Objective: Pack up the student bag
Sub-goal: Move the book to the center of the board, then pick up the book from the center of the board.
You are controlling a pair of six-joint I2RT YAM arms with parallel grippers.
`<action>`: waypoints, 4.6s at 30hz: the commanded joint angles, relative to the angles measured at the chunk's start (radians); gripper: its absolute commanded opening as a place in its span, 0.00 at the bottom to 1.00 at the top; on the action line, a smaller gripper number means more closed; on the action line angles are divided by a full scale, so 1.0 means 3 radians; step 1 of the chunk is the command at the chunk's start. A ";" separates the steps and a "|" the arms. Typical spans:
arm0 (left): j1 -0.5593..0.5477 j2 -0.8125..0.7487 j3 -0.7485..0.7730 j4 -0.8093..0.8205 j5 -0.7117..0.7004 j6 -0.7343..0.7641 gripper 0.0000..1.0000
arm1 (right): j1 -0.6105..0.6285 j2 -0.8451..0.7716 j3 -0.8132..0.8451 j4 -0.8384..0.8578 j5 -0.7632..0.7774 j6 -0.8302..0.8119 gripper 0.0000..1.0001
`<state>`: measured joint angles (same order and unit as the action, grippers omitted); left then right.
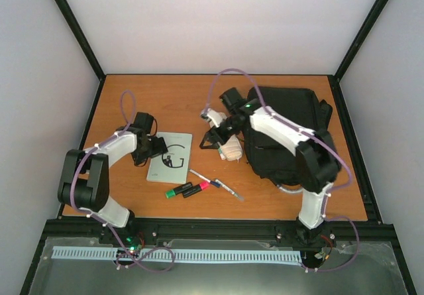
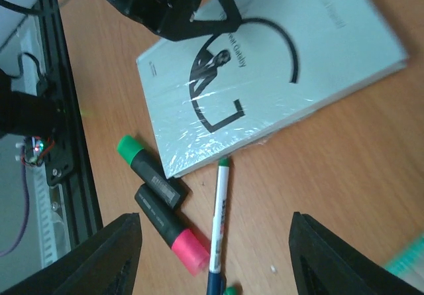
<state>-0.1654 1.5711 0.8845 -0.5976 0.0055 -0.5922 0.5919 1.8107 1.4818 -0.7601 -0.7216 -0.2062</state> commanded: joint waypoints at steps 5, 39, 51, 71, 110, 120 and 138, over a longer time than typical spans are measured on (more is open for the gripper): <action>0.0009 -0.0418 -0.0371 0.0078 0.0174 -0.0117 0.92 | 0.0416 0.0964 0.0641 -0.0077 0.0105 0.0434 0.59; 0.0009 -0.0649 -0.0806 0.0695 0.0343 -0.0529 0.95 | 0.0308 0.2356 0.2471 -0.0413 0.0285 0.0515 0.51; 0.0167 -0.0494 -0.1211 0.1385 0.0633 -0.0675 0.96 | 0.0348 0.2470 0.2222 -0.0395 -0.0128 0.0653 0.48; -0.0013 -0.0673 -0.0794 0.1452 0.1498 -0.0422 0.87 | 0.0354 0.2724 0.2169 -0.0398 -0.0175 0.0654 0.29; -0.0057 -0.1305 -0.0933 0.1846 0.1464 -0.1464 0.58 | 0.0361 0.2627 0.2034 -0.0360 -0.0387 0.0699 0.35; -0.0057 -0.1284 -0.1026 0.1989 0.1437 -0.1737 0.39 | 0.0364 0.2612 0.2018 -0.0360 -0.0366 0.0695 0.37; -0.0055 -0.1703 -0.0691 0.1530 0.1085 -0.1525 0.01 | 0.0333 0.2087 0.2271 -0.0503 0.0364 0.0364 0.46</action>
<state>-0.1715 1.1084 0.5526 -0.2260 0.3126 -1.0924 0.6643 2.5317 2.1315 -0.8558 -0.7765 -0.0257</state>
